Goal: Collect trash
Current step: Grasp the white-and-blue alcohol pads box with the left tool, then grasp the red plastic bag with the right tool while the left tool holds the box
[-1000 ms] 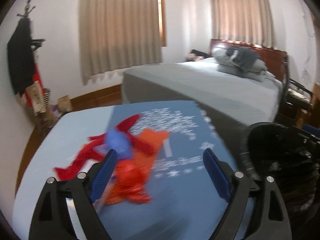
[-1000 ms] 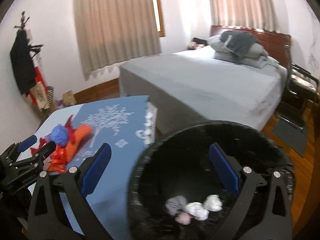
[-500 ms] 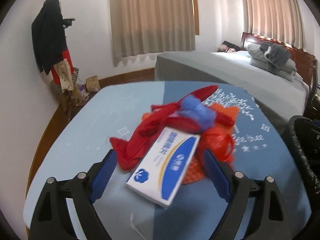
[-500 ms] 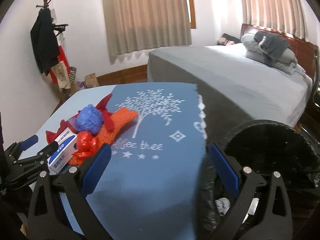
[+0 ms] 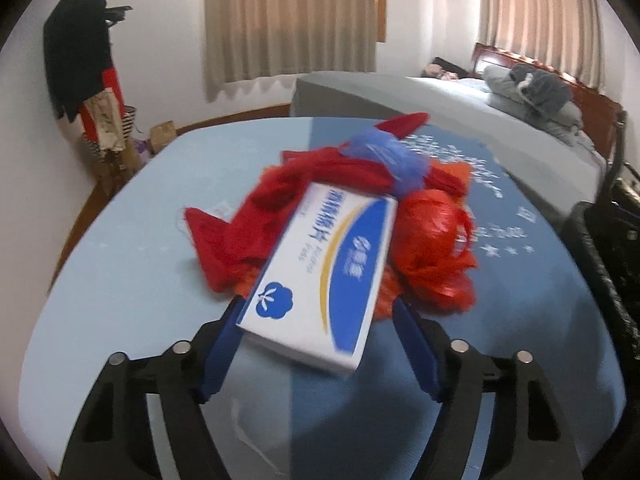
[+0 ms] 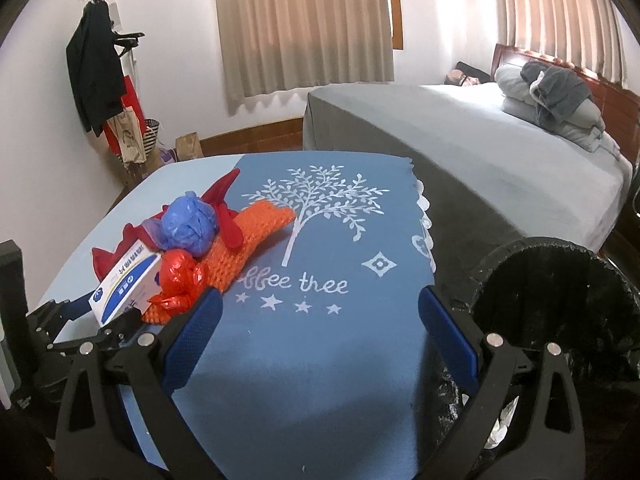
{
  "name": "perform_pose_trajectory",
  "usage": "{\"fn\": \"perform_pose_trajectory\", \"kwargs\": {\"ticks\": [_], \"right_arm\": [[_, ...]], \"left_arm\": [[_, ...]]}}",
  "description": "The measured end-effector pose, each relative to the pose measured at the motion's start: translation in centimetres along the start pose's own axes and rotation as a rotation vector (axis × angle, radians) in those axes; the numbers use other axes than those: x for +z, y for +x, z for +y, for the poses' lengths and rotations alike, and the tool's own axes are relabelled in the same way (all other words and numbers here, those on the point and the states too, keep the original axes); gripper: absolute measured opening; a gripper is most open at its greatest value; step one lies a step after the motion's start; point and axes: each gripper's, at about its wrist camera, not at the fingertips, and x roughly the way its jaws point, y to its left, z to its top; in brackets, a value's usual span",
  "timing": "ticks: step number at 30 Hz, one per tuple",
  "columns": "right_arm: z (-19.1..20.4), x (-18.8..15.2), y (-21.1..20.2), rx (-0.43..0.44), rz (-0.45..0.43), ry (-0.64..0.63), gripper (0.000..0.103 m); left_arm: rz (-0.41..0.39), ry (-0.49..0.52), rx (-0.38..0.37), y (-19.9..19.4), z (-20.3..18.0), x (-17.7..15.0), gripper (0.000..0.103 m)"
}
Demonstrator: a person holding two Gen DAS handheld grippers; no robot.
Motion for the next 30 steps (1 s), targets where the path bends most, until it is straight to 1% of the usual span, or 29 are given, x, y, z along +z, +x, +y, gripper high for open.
{"fn": "perform_pose_trajectory", "kwargs": {"ticks": [4, 9, 13, 17, 19, 21, 22, 25, 30], "right_arm": [[-0.1, -0.2, 0.1, -0.003, 0.005, 0.005, 0.096], [-0.3, -0.3, 0.3, -0.005, 0.012, 0.009, 0.096], [-0.3, -0.4, 0.6, -0.004, 0.017, 0.009, 0.096], [-0.2, -0.4, 0.7, -0.004, 0.020, 0.004, 0.096], [-0.2, -0.4, 0.8, -0.004, 0.021, 0.004, 0.096], [-0.1, -0.4, 0.9, -0.002, 0.023, 0.005, 0.096], [-0.1, -0.4, 1.0, 0.000, 0.024, 0.005, 0.096], [0.3, -0.4, 1.0, 0.007, 0.022, -0.001, 0.096], [1.1, 0.0, 1.2, 0.029, 0.014, -0.008, 0.096]], "left_arm": [[-0.001, 0.008, -0.046, -0.8, -0.8, -0.2, 0.071], [-0.009, 0.002, 0.000, -0.4, -0.4, 0.6, 0.072], [0.008, -0.016, 0.009, 0.9, -0.1, 1.5, 0.072], [0.020, 0.001, 0.010, 1.6, -0.6, 1.9, 0.072], [0.029, 0.004, 0.005, 2.0, -1.0, 2.1, 0.070], [0.037, 0.007, 0.001, 2.2, -1.2, 2.1, 0.058], [0.041, 0.006, -0.001, 2.3, -1.3, 2.1, 0.054], [0.034, 0.000, -0.002, 2.0, -1.3, 2.1, 0.054], [-0.016, -0.020, -0.007, 0.2, -0.7, 2.5, 0.054]]}}
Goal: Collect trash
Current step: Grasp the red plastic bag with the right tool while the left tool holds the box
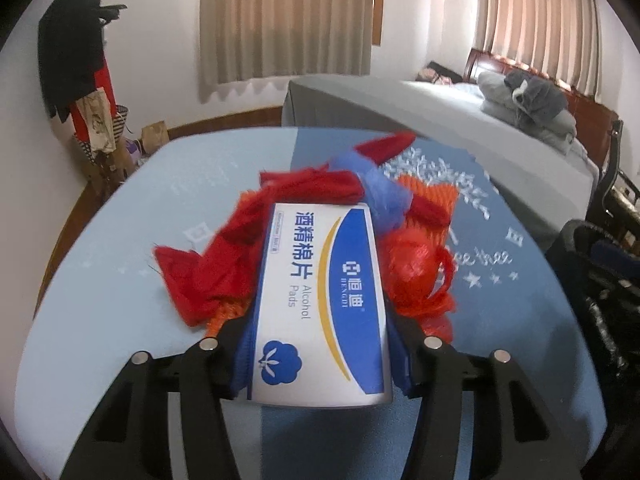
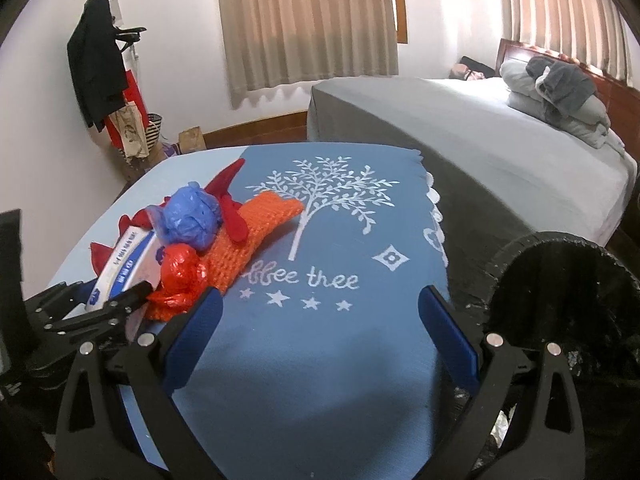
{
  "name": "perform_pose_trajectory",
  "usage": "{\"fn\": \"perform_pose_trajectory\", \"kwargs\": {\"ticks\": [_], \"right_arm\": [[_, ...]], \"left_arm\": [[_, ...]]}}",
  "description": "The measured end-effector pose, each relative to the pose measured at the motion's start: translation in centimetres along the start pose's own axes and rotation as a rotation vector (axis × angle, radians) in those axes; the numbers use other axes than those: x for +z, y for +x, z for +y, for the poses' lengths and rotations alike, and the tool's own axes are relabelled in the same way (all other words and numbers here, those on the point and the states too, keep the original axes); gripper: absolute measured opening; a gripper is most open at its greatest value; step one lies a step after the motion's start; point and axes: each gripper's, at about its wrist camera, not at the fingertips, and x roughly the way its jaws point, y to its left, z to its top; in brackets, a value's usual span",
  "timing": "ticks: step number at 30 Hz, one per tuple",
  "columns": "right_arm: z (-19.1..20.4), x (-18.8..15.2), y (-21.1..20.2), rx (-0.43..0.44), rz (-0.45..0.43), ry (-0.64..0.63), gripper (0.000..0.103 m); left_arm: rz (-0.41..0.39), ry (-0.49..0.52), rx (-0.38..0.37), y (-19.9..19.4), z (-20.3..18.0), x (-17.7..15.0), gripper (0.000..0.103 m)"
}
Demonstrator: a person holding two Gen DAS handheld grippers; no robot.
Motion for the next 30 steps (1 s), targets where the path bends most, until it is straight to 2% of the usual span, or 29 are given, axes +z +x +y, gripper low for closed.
{"fn": "perform_pose_trajectory", "kwargs": {"ticks": [7, 14, 17, 20, 25, 28, 30], "right_arm": [[2.2, 0.8, 0.9, 0.050, -0.011, -0.017, 0.095], [5.5, 1.3, 2.7, 0.107, 0.000, -0.047, 0.093], [6.9, 1.5, 3.6, 0.120, 0.015, -0.065, 0.084], [8.1, 1.6, 4.5, 0.131, 0.034, -0.082, 0.080], [9.4, 1.3, 5.8, 0.151, 0.081, -0.109, 0.065], [9.8, 1.0, 6.3, 0.166, 0.111, -0.118, 0.053], [9.8, 0.9, 6.5, 0.179, 0.124, -0.120, 0.038]], "left_arm": [[-0.033, -0.016, 0.000, -2.6, 1.8, 0.6, 0.054], [-0.051, -0.045, 0.056, -3.3, 3.9, 0.8, 0.054], [-0.059, -0.048, 0.078, -3.3, 4.7, 0.9, 0.054], [-0.059, -0.063, 0.084, -3.2, 5.4, 0.8, 0.054], [-0.060, -0.077, 0.090, -3.2, 6.0, 0.6, 0.054], [-0.062, -0.088, 0.091, -3.3, 6.5, 0.5, 0.054], [-0.062, -0.089, 0.092, -3.4, 6.6, 0.4, 0.054]]}}
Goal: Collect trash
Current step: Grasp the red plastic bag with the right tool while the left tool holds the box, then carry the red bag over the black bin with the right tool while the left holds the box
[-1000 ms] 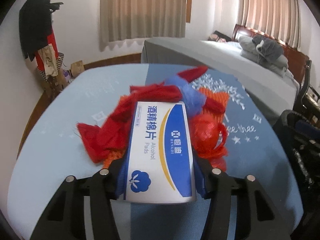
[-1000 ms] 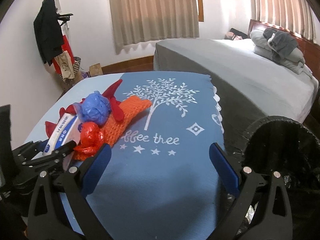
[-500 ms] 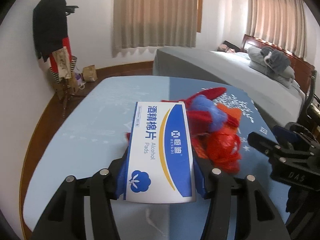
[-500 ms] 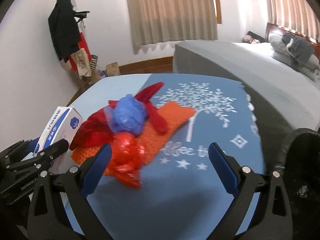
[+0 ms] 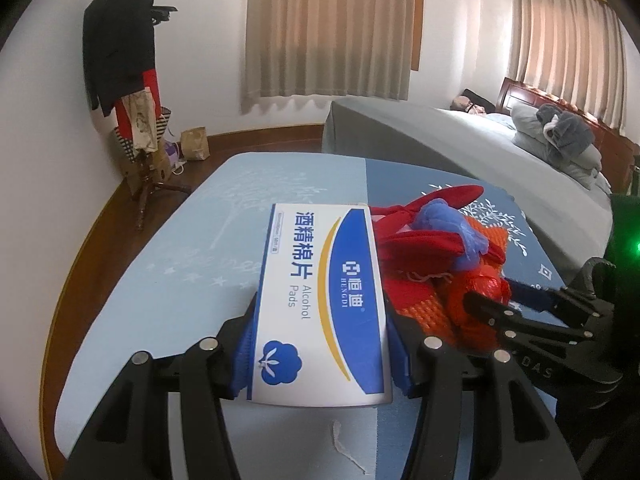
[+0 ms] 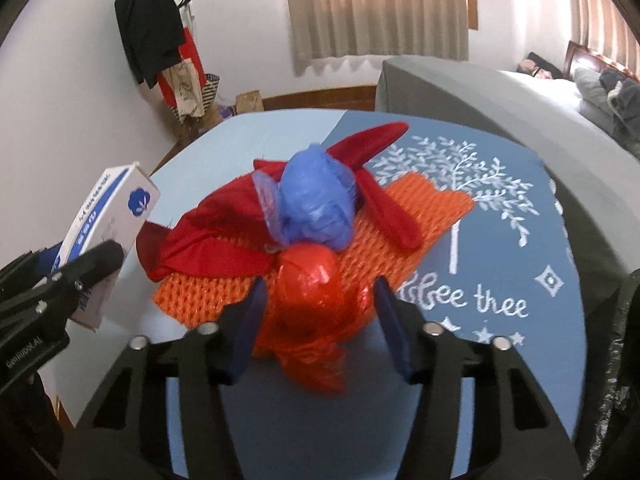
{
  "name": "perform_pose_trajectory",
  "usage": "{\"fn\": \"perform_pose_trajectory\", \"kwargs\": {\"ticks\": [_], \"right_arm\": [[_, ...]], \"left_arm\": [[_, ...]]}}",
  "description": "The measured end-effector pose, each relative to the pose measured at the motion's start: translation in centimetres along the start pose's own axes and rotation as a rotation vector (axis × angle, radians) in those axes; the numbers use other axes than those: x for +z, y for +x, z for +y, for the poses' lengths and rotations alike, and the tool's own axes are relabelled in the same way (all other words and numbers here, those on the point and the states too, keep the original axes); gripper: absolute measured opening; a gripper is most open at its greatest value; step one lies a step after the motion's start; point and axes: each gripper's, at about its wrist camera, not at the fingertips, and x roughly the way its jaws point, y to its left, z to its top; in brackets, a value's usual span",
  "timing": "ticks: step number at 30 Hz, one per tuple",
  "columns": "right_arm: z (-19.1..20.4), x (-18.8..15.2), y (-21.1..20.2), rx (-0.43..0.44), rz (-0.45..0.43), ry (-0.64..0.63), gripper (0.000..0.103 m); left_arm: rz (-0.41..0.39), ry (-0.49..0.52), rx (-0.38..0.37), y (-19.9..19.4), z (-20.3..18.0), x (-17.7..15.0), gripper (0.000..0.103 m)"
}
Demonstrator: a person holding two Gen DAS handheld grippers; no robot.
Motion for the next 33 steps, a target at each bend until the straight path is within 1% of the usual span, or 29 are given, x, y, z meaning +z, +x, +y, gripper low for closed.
{"fn": "perform_pose_trajectory", "kwargs": {"ticks": [1, 3, 7, 11, 16, 25, 33], "right_arm": [[0.0, 0.0, 0.0, 0.008, 0.005, -0.004, 0.034], [0.3, 0.0, -0.1, 0.015, 0.002, -0.014, 0.032], [0.1, 0.1, -1.0, 0.029, -0.012, -0.010, 0.032], [-0.4, 0.1, -2.8, 0.042, -0.037, 0.000, 0.032], [-1.3, 0.1, -4.9, 0.036, -0.066, 0.010, 0.032], [-4.8, 0.1, -9.0, -0.022, -0.134, 0.061, 0.032], [-8.9, -0.9, -12.8, -0.102, -0.186, 0.115, 0.032]], "left_arm": [[0.000, 0.000, 0.001, 0.0, 0.0, 0.0, 0.054], [-0.001, -0.001, 0.000, -0.1, 0.0, -0.1, 0.054], [-0.007, 0.001, -0.002, -0.3, -0.1, 0.0, 0.054], [-0.014, 0.007, -0.008, -0.6, -0.6, 0.3, 0.054], [-0.022, 0.022, -0.025, -1.0, -1.7, 0.7, 0.054], [-0.044, 0.061, -0.079, -1.8, -4.9, 1.4, 0.054], [-0.058, 0.118, -0.170, -2.0, -9.5, 2.3, 0.054]]}}
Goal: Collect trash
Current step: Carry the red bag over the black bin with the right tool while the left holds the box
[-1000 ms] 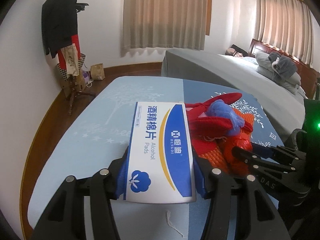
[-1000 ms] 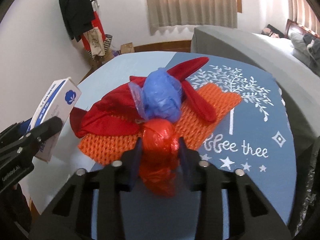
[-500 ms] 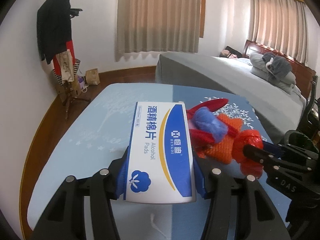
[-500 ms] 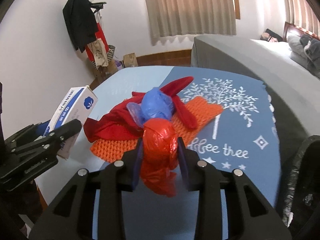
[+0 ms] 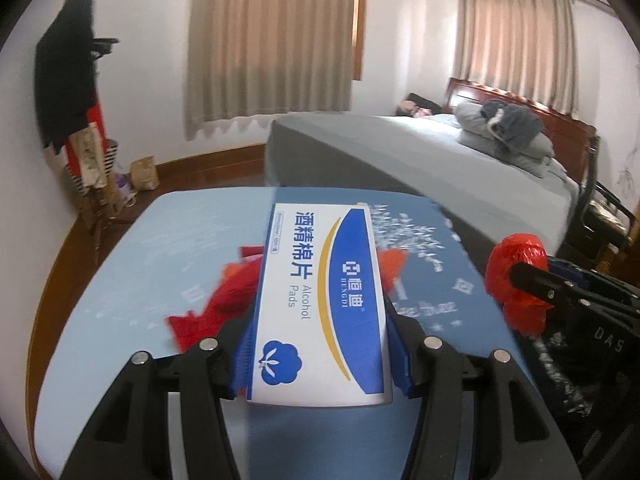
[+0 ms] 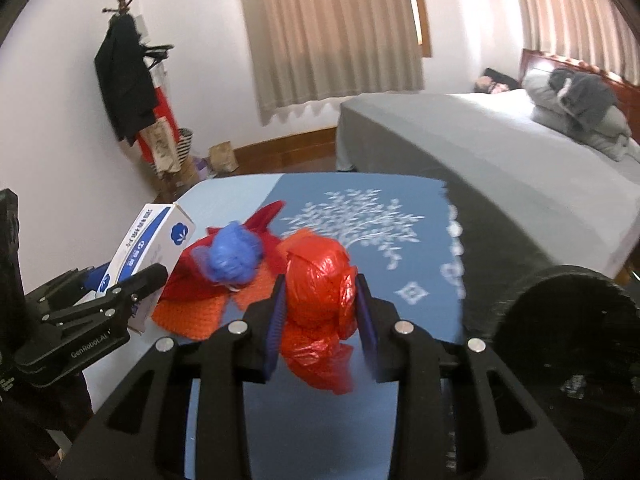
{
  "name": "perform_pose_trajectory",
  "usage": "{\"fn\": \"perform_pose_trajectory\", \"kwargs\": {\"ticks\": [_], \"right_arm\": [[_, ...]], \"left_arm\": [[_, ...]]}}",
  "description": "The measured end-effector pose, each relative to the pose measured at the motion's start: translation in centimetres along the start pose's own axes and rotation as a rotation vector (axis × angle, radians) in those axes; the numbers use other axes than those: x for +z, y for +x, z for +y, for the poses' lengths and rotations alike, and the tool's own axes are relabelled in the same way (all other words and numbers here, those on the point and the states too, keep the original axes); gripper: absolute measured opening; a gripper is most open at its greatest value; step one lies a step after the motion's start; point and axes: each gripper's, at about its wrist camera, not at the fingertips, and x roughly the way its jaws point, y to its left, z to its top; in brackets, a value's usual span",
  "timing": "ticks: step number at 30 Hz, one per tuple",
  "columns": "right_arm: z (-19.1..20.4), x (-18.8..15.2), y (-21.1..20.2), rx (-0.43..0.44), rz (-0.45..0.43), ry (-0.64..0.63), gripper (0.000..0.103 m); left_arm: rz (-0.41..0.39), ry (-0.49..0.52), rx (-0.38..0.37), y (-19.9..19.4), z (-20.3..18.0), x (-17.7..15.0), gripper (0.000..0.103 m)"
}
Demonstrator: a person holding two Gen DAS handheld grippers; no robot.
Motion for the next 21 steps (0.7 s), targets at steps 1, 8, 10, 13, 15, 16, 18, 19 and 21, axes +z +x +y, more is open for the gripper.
{"fn": "perform_pose_trajectory", "kwargs": {"ticks": [1, 8, 10, 13, 15, 16, 18, 19, 21], "right_arm": [[-0.5, 0.0, -0.4, -0.010, -0.004, 0.005, 0.032], [-5.2, -0.4, -3.4, -0.103, -0.040, 0.058, 0.032], [-6.3, -0.6, -4.0, -0.128, -0.049, 0.070, 0.032], [-8.3, -1.0, -5.3, -0.171, -0.063, 0.093, 0.032], [-9.7, -1.4, -6.2, -0.201, -0.071, 0.112, 0.032], [-10.3, -1.5, -6.5, -0.213, -0.073, 0.120, 0.032], [-11.6, -2.0, -7.4, -0.244, -0.080, 0.138, 0.032], [-12.2, -2.3, -7.8, -0.258, -0.082, 0.146, 0.032], [-13.3, -2.7, -8.5, -0.285, -0.084, 0.161, 0.032]], "left_arm": [[-0.002, 0.009, -0.013, 0.1, -0.7, 0.1, 0.054], [-0.015, 0.061, -0.107, 0.8, -5.2, 1.3, 0.054], [-0.018, 0.076, -0.135, 1.0, -6.7, 1.5, 0.054], [-0.024, 0.100, -0.177, 1.2, -9.0, 1.9, 0.054], [-0.026, 0.117, -0.205, 1.3, -10.6, 2.0, 0.054], [-0.027, 0.129, -0.222, 1.4, -11.6, 2.1, 0.054], [-0.026, 0.143, -0.245, 1.5, -12.9, 2.2, 0.054], [-0.027, 0.151, -0.261, 1.5, -13.7, 2.3, 0.054], [-0.029, 0.168, -0.286, 1.5, -15.1, 2.2, 0.054]]}}
